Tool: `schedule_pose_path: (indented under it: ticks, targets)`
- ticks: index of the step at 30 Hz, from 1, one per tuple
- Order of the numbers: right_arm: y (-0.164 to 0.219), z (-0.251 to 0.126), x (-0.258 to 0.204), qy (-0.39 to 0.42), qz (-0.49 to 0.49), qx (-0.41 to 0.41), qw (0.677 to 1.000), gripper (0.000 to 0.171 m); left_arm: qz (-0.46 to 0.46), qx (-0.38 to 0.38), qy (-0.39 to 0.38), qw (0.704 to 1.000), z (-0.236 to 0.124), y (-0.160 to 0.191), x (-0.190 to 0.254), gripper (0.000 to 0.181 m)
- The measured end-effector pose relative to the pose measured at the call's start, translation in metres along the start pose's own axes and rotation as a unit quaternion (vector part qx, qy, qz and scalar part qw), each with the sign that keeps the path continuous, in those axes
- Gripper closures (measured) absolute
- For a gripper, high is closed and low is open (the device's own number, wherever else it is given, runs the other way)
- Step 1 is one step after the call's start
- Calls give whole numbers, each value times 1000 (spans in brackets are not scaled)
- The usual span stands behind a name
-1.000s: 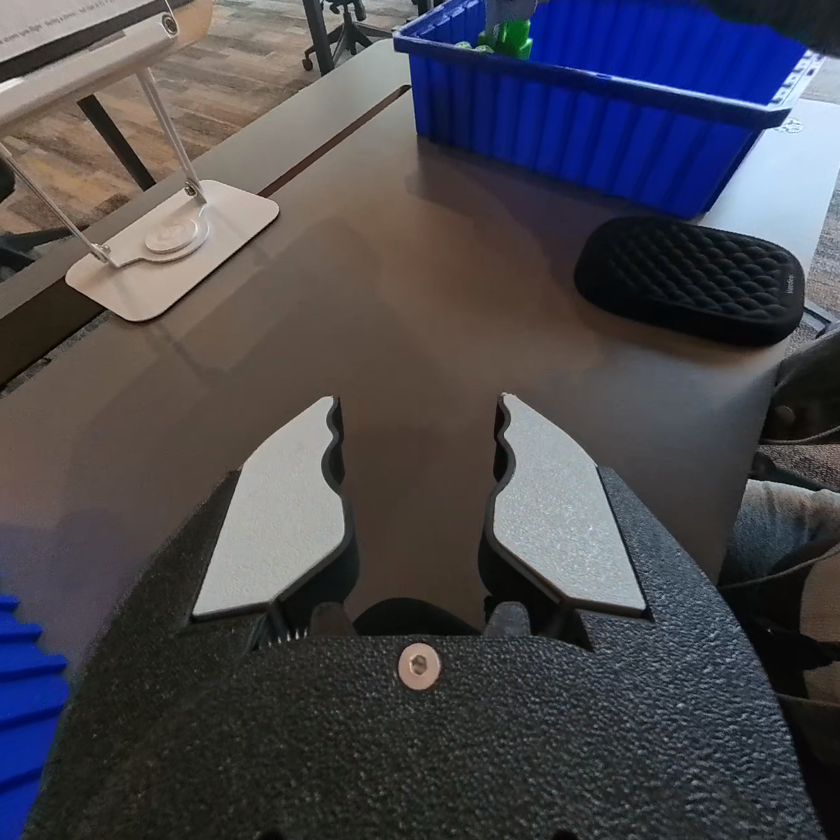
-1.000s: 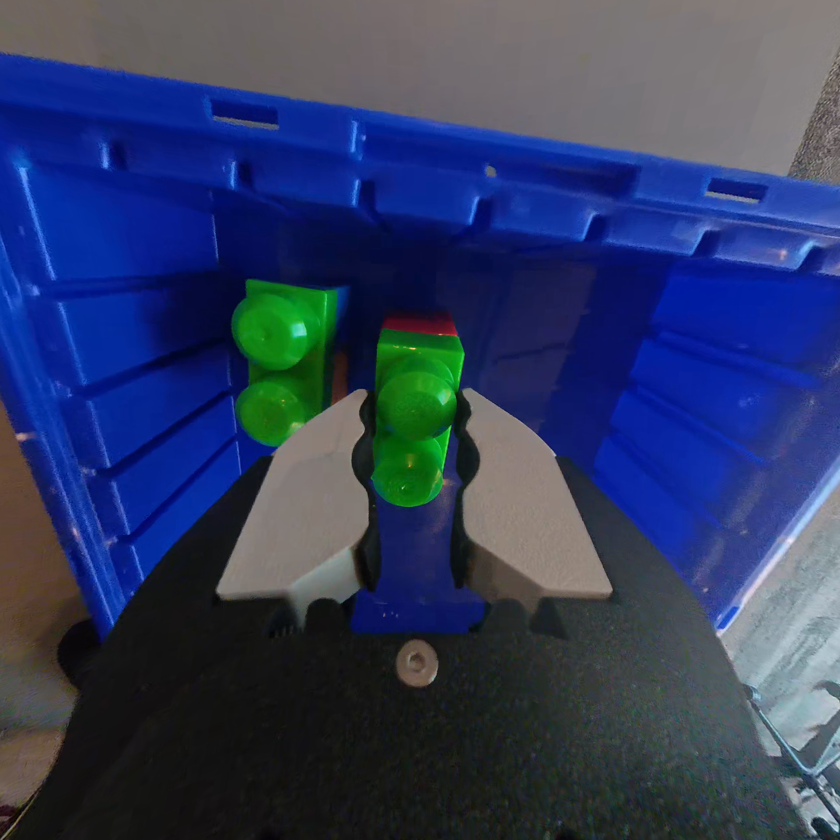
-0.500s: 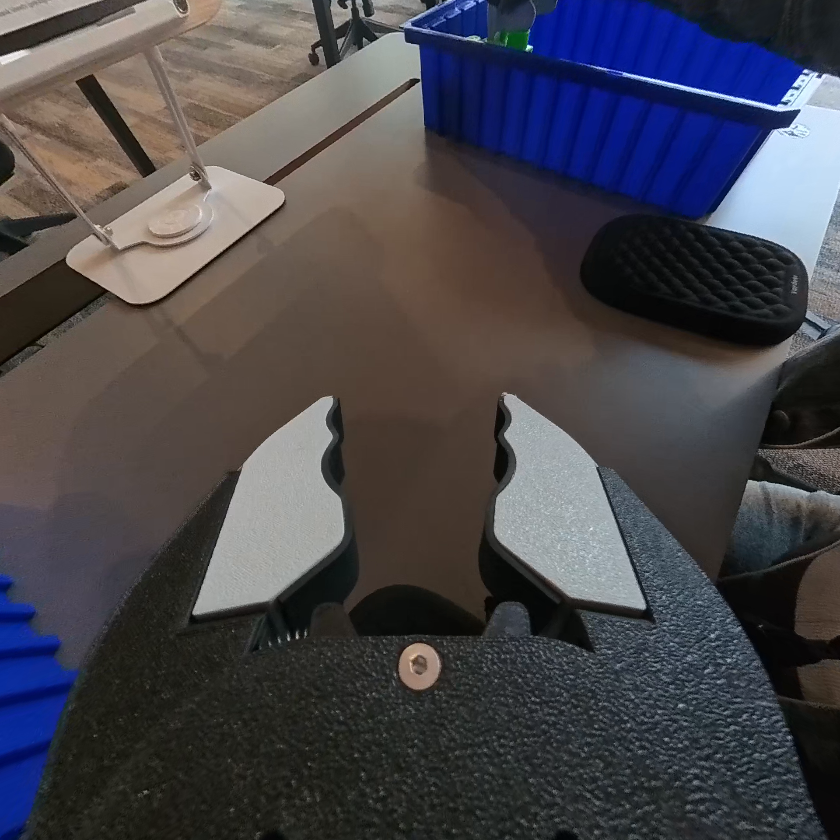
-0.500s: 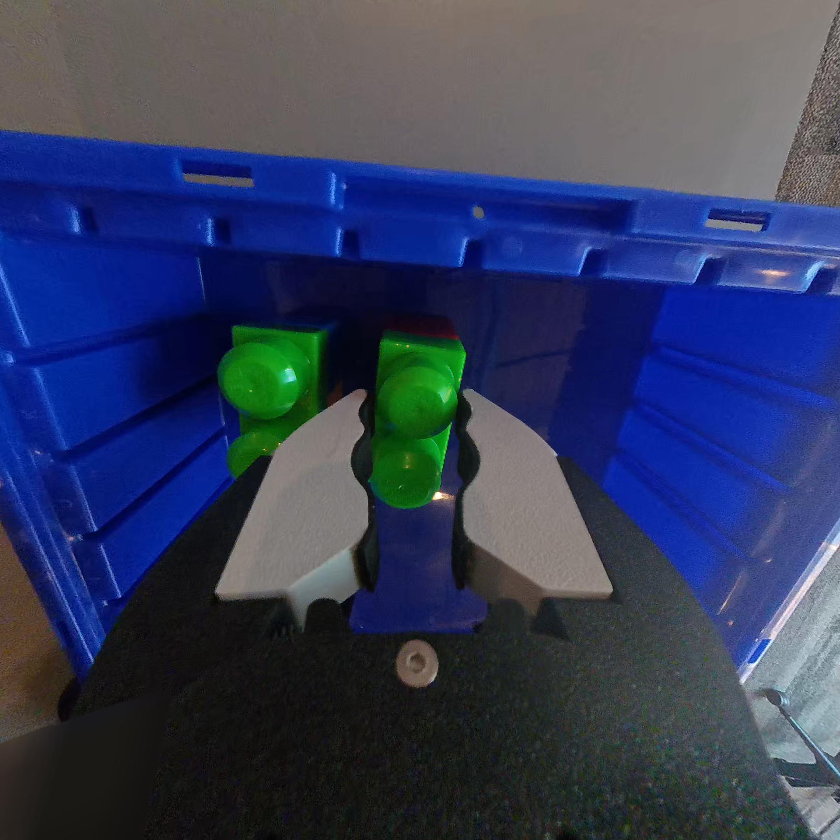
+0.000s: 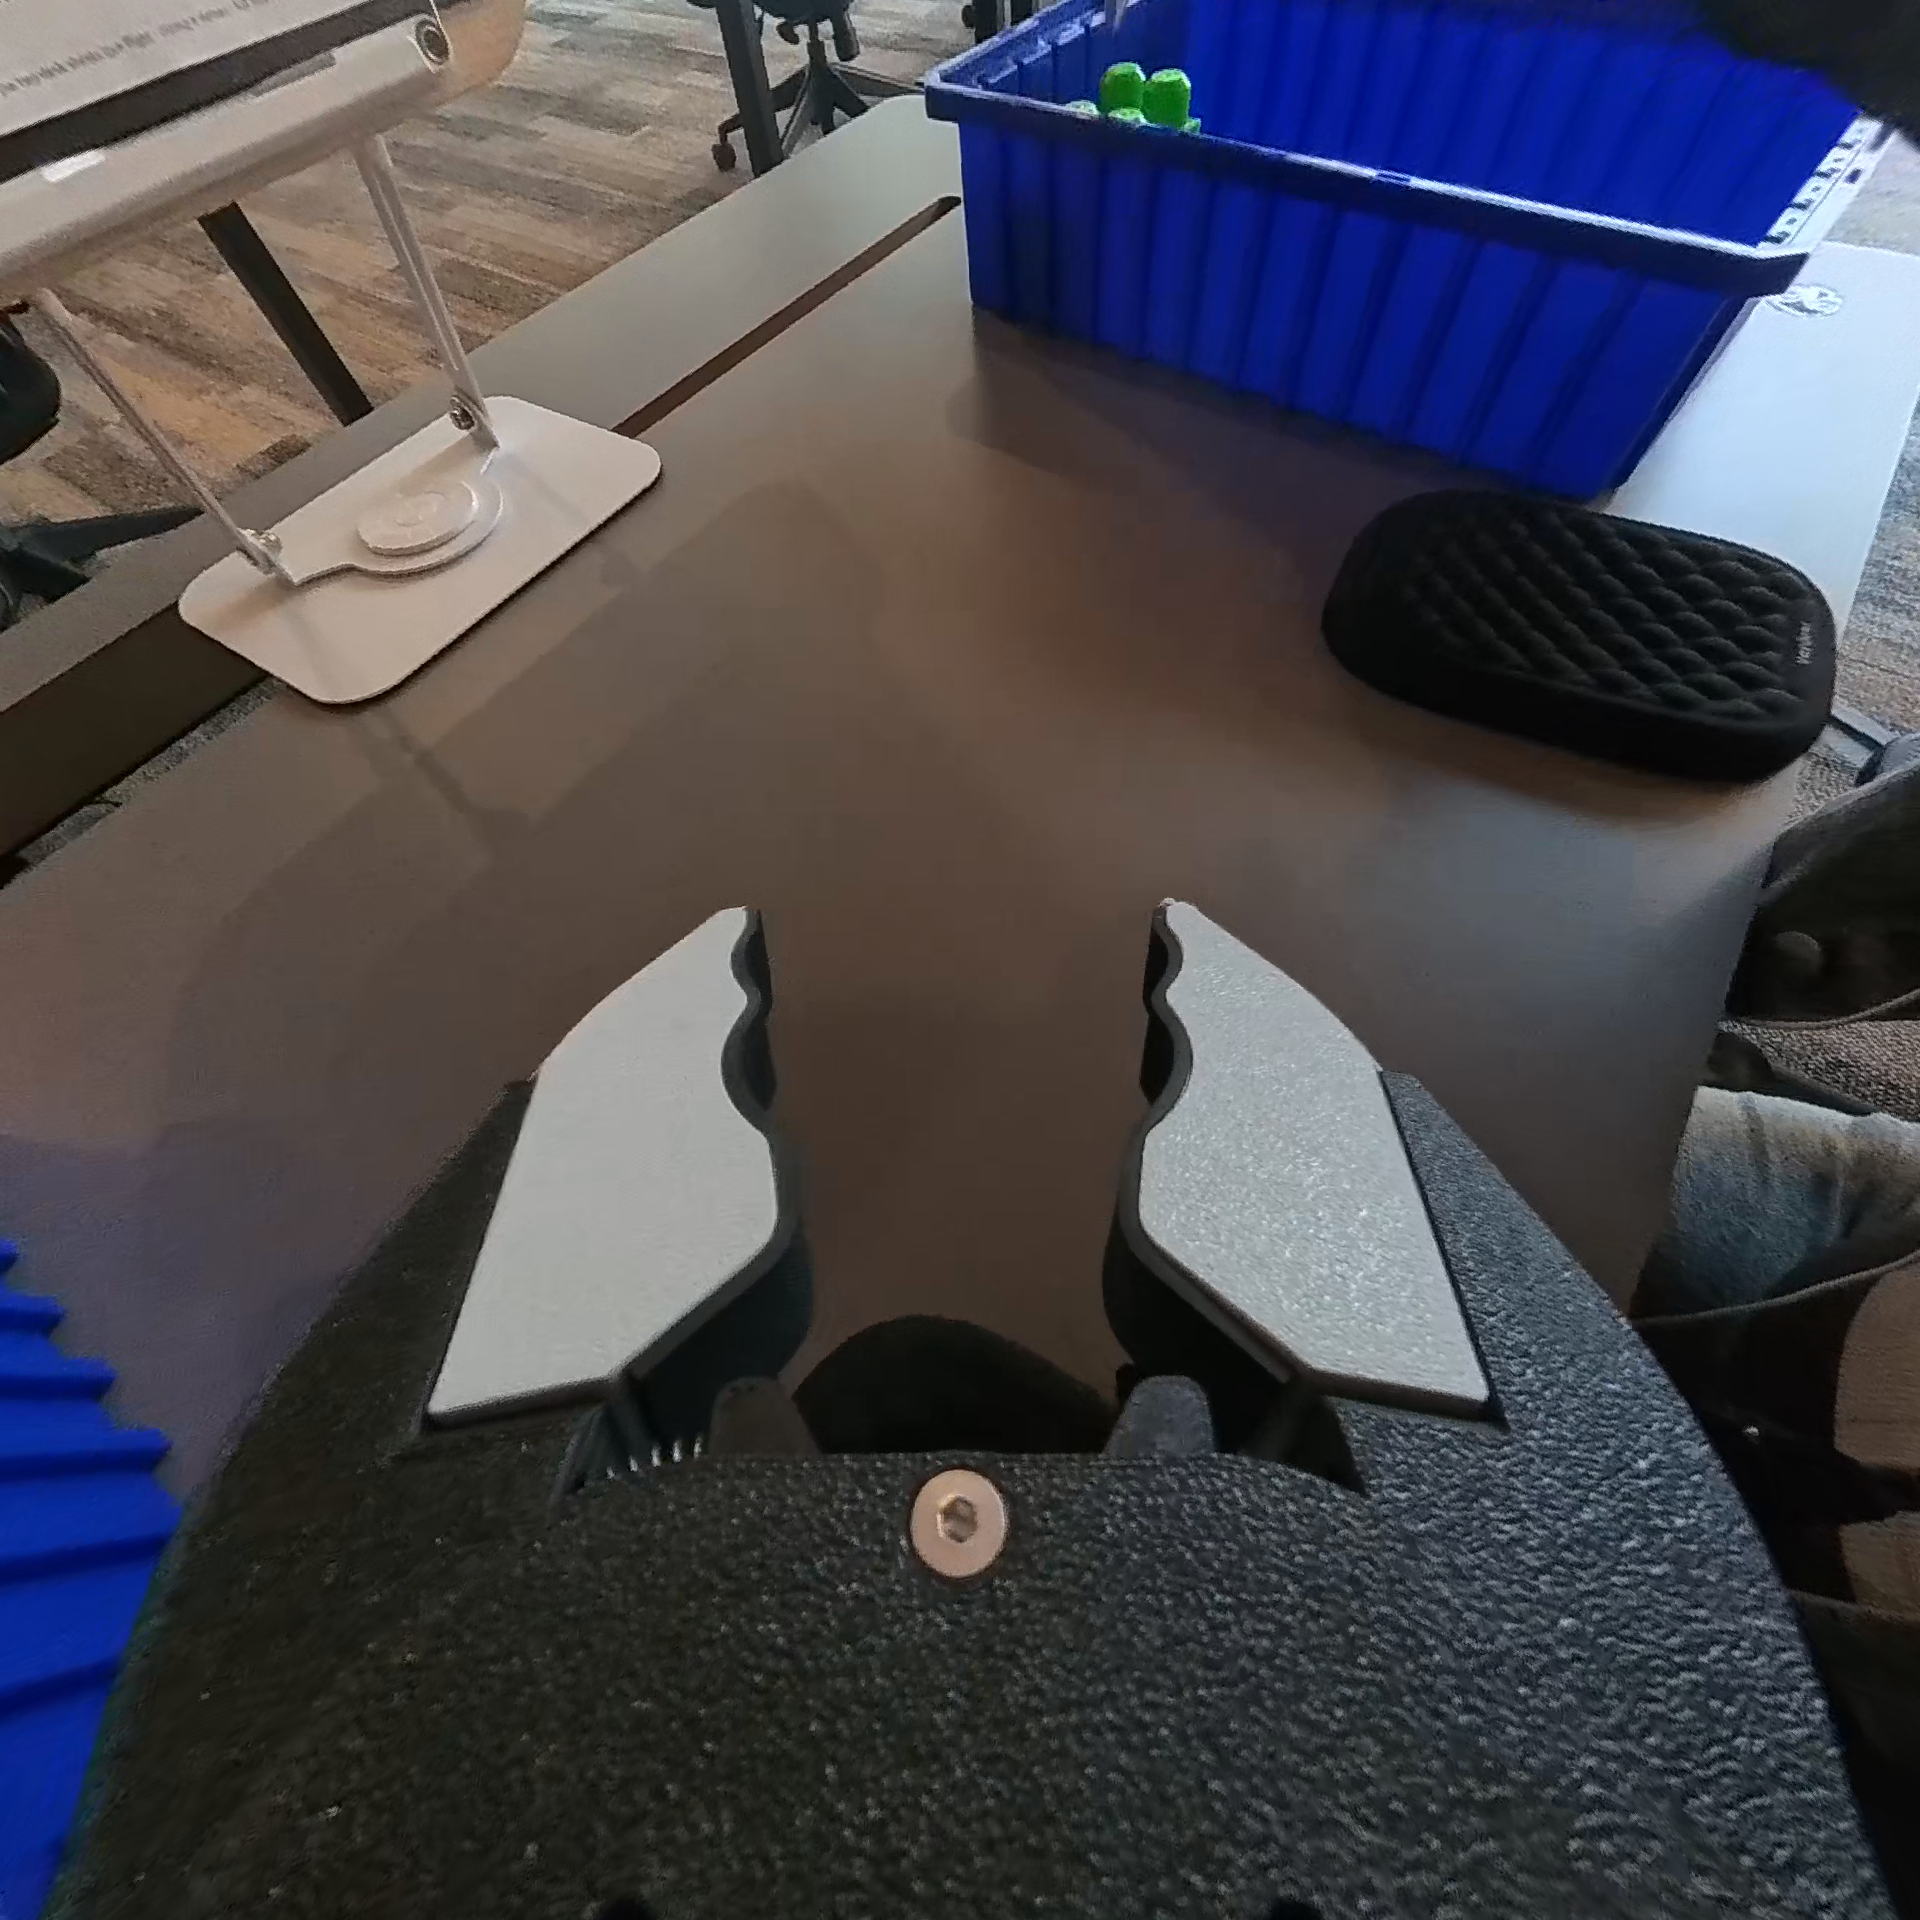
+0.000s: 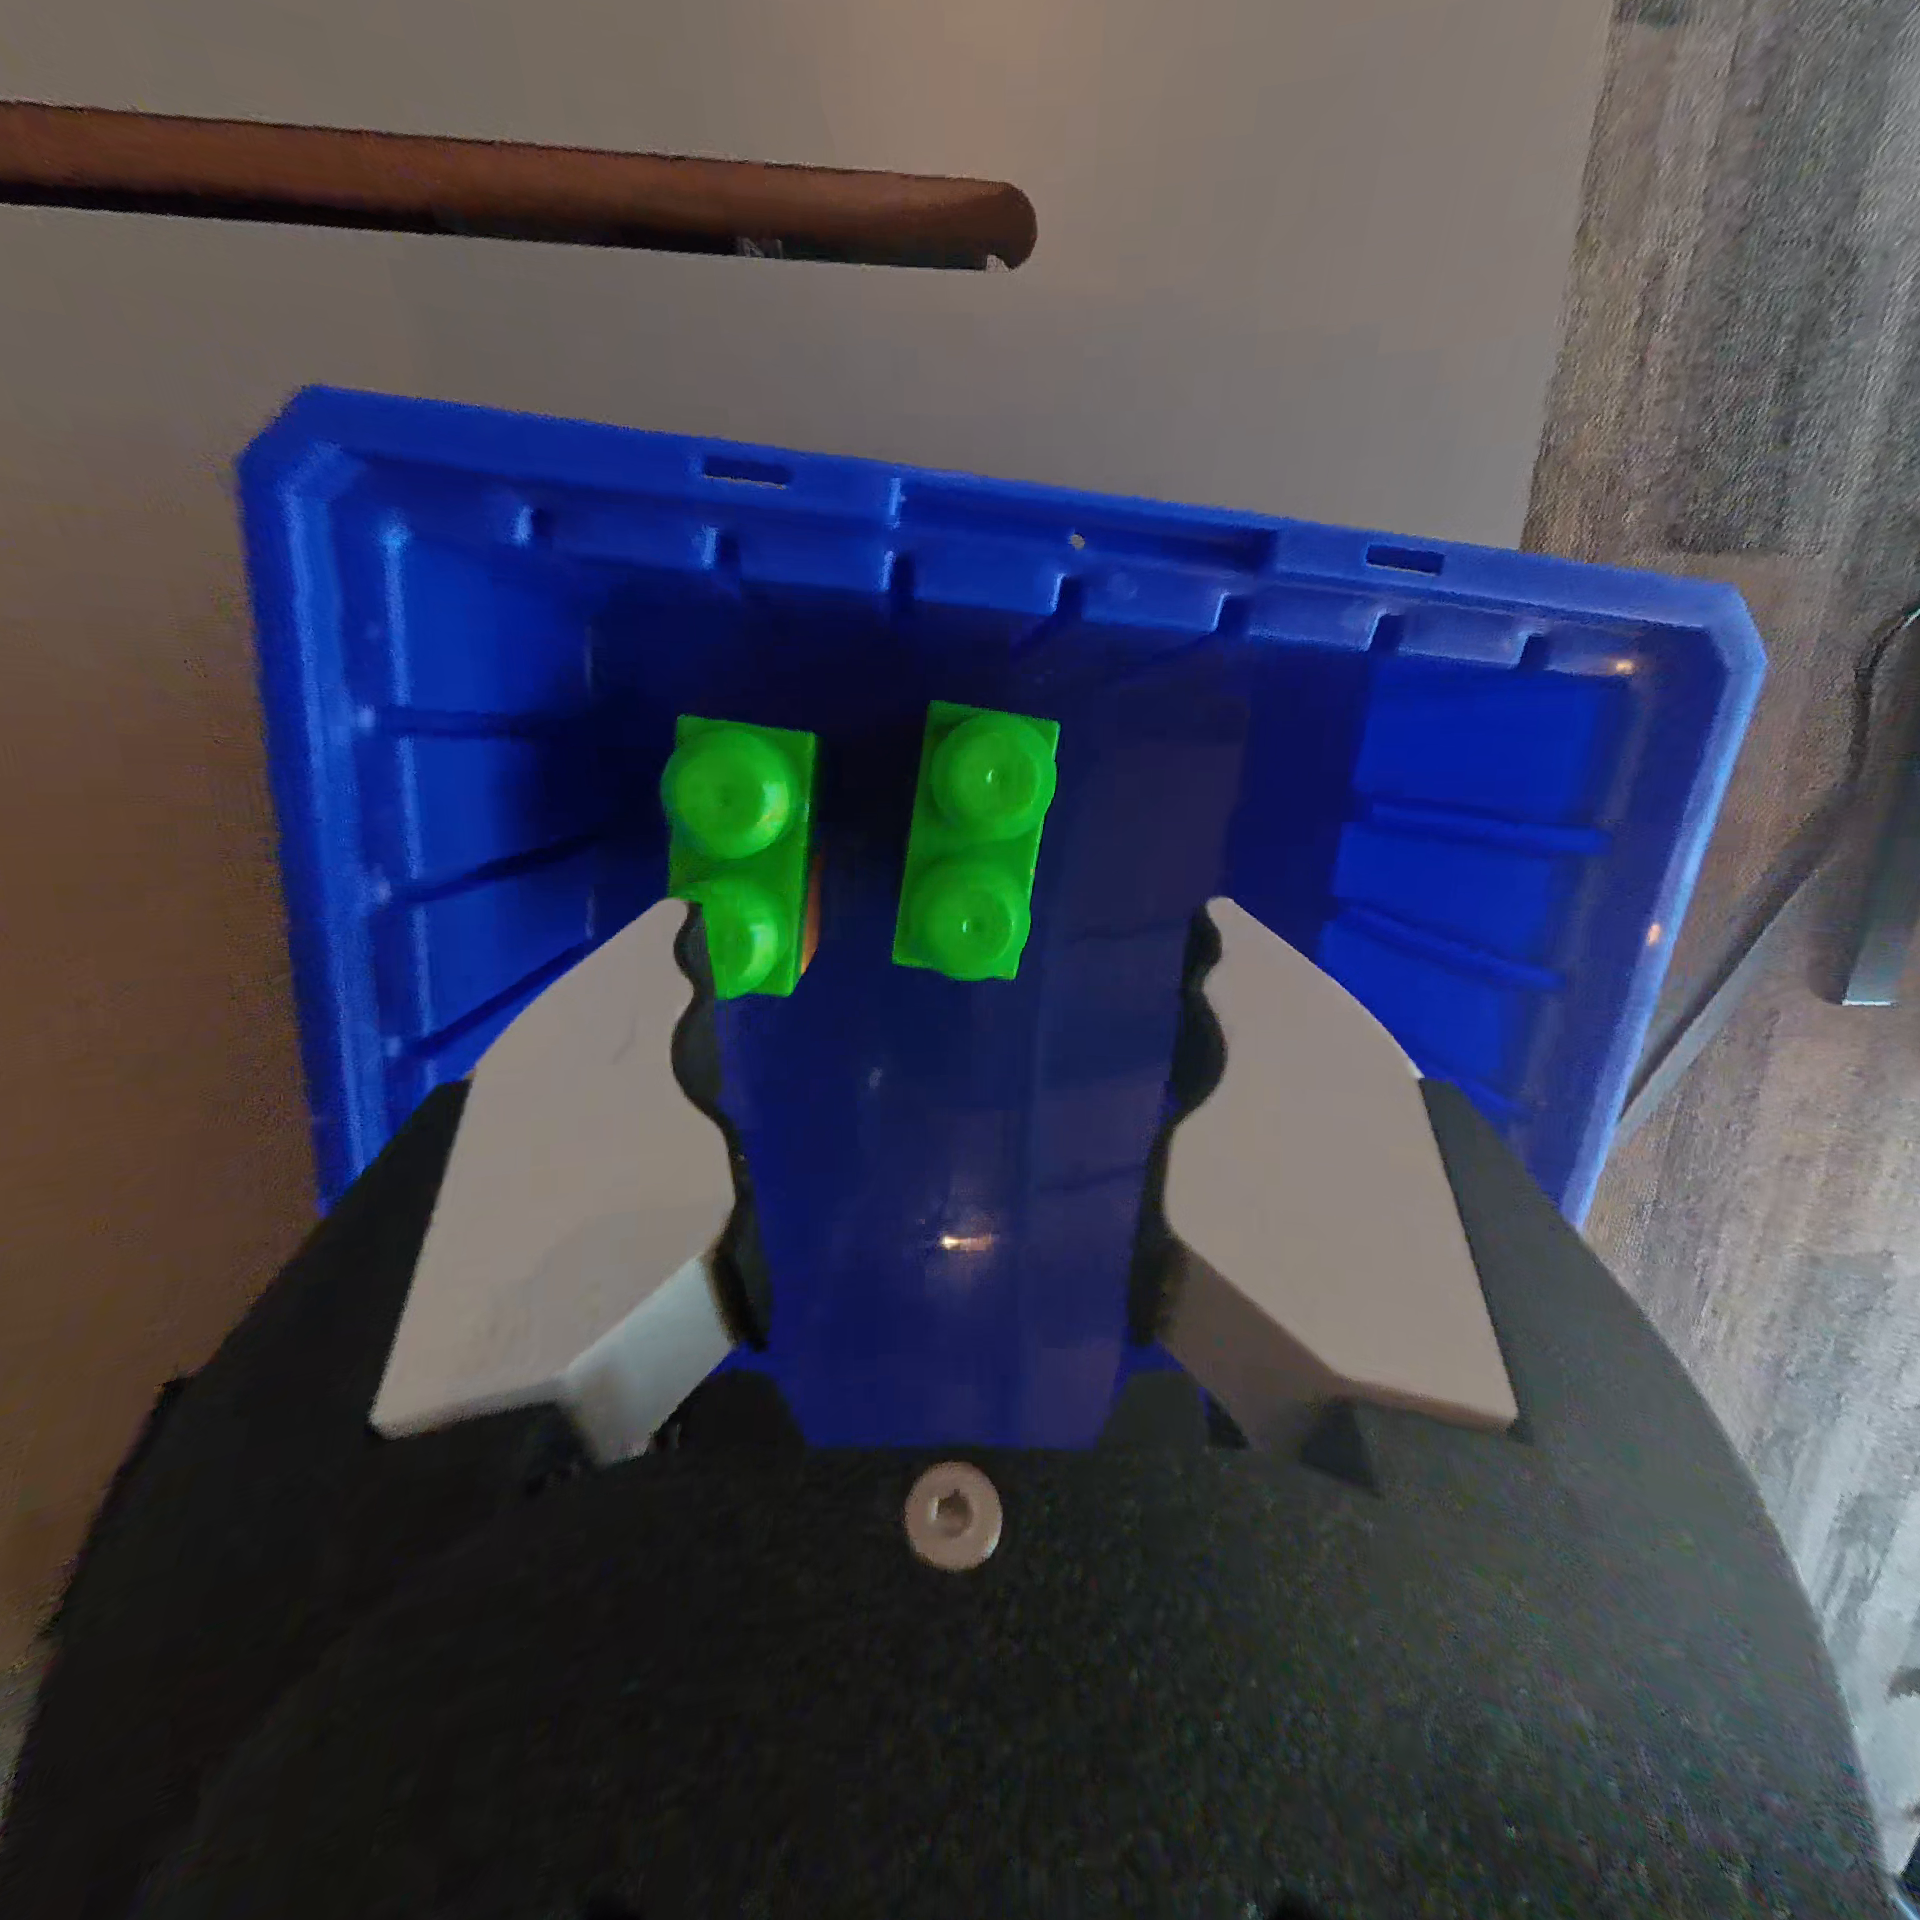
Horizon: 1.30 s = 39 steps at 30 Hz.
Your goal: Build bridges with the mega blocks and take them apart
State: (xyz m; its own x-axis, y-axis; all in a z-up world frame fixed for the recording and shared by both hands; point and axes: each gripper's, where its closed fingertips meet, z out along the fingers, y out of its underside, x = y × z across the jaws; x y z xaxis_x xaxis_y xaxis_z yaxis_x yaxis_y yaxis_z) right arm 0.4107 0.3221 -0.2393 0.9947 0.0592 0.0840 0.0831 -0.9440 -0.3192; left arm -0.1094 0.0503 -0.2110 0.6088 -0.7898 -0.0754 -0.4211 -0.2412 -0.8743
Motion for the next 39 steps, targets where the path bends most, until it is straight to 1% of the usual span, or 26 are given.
schedule_pose_path:
  ticks: [2, 7, 8, 14, 17, 21, 27, 30, 32, 34, 39]
  targets:
    - [0, -17, -5, 2, -6, 26, 1000, 79, 0, 2, -1, 1000, -2, -1, -1, 111]
    - [5, -64, -31, -14, -22, 113, 993, 50, -5, 1, -20, 1000, -7, 1, -8, 105]
    - [9, -73, -36, -11, -31, 127, 991, 48, -6, 2, -23, 1000, -8, 0, -10, 103]
    - [41, -124, -84, -28, -70, 219, 973, 47, -14, 15, -56, 998, -25, -4, -26, 100]
    - [56, -146, -110, -39, -90, 275, 957, 48, -18, 28, -84, 996, -42, -9, -41, 102]
    - [78, -168, -137, -57, -104, 327, 937, 55, -23, 33, -128, 991, -73, -11, -66, 103]
    - [109, -181, -173, -87, -123, 372, 916, 60, -46, 48, -182, 981, -127, -11, -111, 103]
    - [118, -181, -184, -94, -132, 382, 910, 63, -64, 48, -198, 977, -151, -8, -136, 103]
    - [121, -181, -188, -92, -131, 392, 906, 65, -79, 49, -202, 975, -164, -5, -153, 106]
    - [122, -179, -191, -91, -133, 396, 904, 66, -98, 53, -198, 974, -172, -1, -171, 110]
    - [122, -174, -193, -78, -133, 403, 902, 66, -174, 57, -178, 967, -173, 15, -221, 110]
